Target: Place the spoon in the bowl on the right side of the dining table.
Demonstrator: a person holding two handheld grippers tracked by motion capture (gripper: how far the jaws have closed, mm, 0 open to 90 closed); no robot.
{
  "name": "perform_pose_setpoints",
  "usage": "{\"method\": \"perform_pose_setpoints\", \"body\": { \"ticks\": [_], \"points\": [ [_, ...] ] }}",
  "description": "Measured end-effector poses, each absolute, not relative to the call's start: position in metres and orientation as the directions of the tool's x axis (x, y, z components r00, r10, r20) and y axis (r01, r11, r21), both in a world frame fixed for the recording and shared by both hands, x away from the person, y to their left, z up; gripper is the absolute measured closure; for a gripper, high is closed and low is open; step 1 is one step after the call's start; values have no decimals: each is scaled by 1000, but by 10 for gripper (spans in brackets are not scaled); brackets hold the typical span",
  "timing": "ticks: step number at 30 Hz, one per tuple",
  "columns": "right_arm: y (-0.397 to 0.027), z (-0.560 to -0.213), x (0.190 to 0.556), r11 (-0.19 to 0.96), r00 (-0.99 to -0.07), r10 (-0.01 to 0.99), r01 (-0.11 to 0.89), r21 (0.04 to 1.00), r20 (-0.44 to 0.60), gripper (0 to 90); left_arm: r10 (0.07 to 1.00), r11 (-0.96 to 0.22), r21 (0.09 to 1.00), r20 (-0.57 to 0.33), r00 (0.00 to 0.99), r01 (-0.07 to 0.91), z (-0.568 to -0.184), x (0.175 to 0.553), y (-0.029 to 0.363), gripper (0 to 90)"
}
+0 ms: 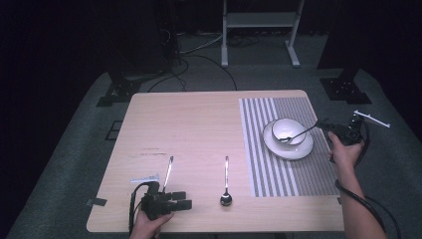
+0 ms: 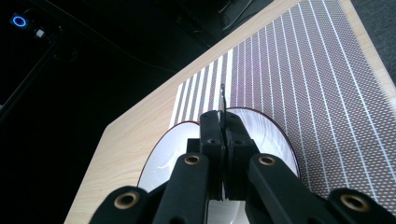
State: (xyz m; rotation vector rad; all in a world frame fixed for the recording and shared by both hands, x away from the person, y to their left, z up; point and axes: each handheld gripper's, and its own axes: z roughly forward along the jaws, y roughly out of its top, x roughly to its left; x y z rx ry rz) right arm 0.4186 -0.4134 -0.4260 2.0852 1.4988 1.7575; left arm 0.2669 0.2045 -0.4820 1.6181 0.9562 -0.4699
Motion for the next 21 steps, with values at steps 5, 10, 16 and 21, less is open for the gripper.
{"method": "perform_pose_setpoints", "body": {
  "ticks": [5, 10, 16, 21],
  "points": [
    [-414, -429, 419, -542, -104, 650, 631, 555, 753, 830, 334, -24, 616, -738, 587, 788, -482, 267, 205, 68],
    [-415, -432, 417, -546, -111, 633, 638, 543, 766, 762, 331, -23, 613, -740, 585, 790, -482, 267, 204, 69],
    [-414, -433, 414, -529, -130, 626, 654, 541, 769, 665, 334, -22, 615, -739, 586, 788, -481, 268, 205, 68],
    [-412, -435, 410, -522, -148, 612, 662, 537, 777, 599, 334, -16, 616, -739, 585, 788, -481, 266, 206, 68]
  ]
}}
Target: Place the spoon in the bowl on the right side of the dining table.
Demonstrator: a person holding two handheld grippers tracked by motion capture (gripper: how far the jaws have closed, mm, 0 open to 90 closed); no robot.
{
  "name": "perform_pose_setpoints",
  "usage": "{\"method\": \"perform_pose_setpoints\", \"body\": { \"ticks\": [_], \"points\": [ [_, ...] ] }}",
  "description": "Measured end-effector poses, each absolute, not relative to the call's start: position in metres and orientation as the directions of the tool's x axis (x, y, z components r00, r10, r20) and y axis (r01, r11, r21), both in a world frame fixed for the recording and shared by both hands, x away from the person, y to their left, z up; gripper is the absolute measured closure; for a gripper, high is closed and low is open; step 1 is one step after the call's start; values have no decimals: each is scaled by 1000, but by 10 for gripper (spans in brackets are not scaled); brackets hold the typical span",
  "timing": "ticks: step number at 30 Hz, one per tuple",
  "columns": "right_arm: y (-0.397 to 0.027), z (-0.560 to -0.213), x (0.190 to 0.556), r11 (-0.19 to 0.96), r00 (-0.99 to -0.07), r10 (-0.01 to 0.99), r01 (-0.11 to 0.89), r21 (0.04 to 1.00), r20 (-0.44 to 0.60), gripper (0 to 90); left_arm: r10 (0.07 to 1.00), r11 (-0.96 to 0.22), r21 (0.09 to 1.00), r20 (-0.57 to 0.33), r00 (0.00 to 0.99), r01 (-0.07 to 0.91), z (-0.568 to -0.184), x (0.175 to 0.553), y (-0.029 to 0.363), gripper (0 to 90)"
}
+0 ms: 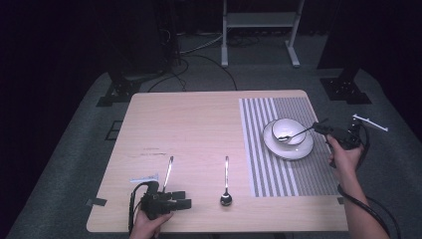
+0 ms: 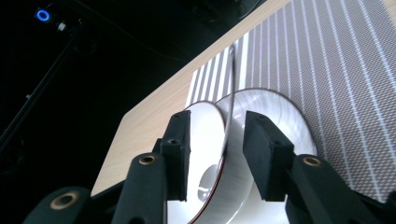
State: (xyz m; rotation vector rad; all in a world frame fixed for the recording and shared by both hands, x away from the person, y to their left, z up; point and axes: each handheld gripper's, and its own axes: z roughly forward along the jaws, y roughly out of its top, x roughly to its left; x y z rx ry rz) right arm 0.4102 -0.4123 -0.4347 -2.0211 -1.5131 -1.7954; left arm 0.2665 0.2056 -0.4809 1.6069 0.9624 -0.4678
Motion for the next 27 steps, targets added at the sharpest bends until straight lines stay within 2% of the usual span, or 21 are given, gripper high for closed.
{"method": "perform_pose_setpoints", "body": {
  "ticks": [6, 15, 27],
  "points": [
    [-406, -438, 404, -498, -181, 597, 680, 538, 781, 549, 334, -11, 617, -739, 585, 787, -481, 265, 206, 68],
    [-396, -435, 392, -471, -218, 595, 685, 555, 774, 526, 329, -19, 624, -734, 594, 781, -479, 264, 205, 68],
    [-393, -442, 380, -468, -219, 578, 700, 540, 786, 512, 329, -17, 623, -735, 592, 782, -479, 265, 205, 69]
  ]
}}
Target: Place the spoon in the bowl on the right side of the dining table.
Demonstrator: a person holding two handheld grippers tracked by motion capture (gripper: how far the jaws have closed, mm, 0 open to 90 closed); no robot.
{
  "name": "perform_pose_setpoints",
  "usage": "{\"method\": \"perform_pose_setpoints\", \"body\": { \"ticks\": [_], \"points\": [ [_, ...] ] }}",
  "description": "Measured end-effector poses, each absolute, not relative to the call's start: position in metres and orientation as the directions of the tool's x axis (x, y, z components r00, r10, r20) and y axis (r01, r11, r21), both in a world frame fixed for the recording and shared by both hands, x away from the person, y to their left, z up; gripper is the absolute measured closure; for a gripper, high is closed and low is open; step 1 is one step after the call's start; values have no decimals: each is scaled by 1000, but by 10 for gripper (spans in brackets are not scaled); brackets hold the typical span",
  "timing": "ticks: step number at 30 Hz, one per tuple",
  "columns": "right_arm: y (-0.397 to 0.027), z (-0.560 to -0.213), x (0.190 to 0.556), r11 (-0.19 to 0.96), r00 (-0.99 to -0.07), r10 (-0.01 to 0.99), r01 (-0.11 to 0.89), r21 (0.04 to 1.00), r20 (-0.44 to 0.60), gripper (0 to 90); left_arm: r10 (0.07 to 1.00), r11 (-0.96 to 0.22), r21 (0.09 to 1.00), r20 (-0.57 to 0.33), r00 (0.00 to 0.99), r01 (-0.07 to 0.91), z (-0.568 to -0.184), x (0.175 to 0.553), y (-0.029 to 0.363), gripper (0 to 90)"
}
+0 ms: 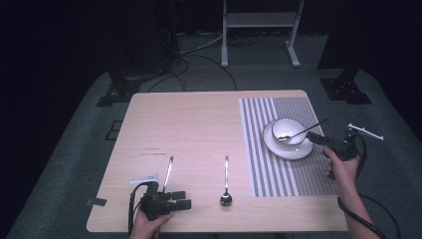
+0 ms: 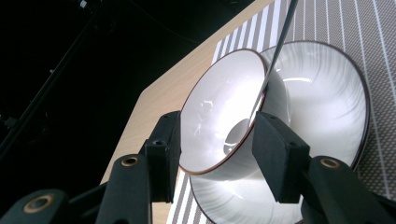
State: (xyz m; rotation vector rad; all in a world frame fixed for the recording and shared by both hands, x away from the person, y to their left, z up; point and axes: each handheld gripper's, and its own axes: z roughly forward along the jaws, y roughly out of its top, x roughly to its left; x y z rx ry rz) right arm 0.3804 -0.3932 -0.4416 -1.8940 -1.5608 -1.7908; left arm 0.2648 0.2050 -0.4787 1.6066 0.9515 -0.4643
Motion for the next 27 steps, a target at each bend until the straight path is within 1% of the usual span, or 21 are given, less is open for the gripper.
{"method": "perform_pose_setpoints", "body": {
  "ticks": [17, 27],
  "points": [
    [-380, -449, 363, -420, -257, 575, 722, 550, 777, 505, 332, -21, 622, -734, 593, 782, -479, 265, 205, 68],
    [-368, -445, 354, -375, -301, 577, 728, 574, 759, 500, 332, -19, 623, -734, 593, 782, -478, 264, 205, 69]
  ]
}}
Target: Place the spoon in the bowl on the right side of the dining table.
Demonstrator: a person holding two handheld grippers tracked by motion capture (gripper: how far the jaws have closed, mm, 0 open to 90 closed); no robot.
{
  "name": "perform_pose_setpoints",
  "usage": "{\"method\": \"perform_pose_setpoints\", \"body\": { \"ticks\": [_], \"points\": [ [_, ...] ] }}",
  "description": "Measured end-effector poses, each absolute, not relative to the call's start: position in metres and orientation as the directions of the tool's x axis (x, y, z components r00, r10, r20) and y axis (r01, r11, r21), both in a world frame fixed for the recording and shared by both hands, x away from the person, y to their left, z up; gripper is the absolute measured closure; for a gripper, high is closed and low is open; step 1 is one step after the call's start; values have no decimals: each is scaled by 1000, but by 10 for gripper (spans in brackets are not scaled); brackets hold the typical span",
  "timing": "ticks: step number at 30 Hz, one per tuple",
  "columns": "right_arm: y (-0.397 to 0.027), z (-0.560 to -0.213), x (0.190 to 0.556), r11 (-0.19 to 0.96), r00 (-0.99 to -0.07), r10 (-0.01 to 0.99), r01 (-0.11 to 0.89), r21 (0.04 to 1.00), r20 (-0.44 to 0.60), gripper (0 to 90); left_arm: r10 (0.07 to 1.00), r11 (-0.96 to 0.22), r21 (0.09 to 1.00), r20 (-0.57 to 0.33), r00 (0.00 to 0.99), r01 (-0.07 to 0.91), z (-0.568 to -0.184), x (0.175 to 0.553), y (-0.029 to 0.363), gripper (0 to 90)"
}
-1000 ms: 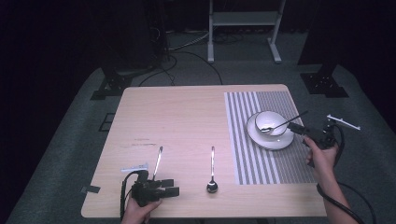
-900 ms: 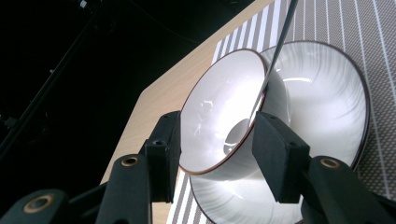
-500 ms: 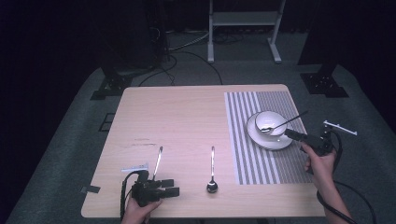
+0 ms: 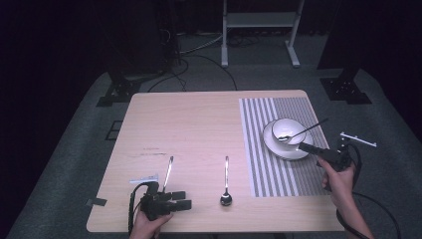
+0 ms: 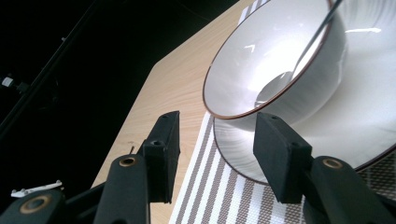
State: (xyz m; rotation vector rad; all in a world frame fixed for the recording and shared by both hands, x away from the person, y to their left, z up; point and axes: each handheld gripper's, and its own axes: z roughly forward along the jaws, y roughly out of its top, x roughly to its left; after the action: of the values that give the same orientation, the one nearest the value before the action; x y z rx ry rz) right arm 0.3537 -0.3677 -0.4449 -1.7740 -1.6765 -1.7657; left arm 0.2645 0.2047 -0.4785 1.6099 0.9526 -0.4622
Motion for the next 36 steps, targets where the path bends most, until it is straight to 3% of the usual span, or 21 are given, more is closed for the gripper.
{"method": "perform_pose_setpoints", "body": {
  "ticks": [36],
  "points": [
    [-338, -462, 320, -320, -365, 538, 745, 585, 760, 493, 333, -22, 629, -728, 599, 777, -478, 264, 205, 69]
  ]
}}
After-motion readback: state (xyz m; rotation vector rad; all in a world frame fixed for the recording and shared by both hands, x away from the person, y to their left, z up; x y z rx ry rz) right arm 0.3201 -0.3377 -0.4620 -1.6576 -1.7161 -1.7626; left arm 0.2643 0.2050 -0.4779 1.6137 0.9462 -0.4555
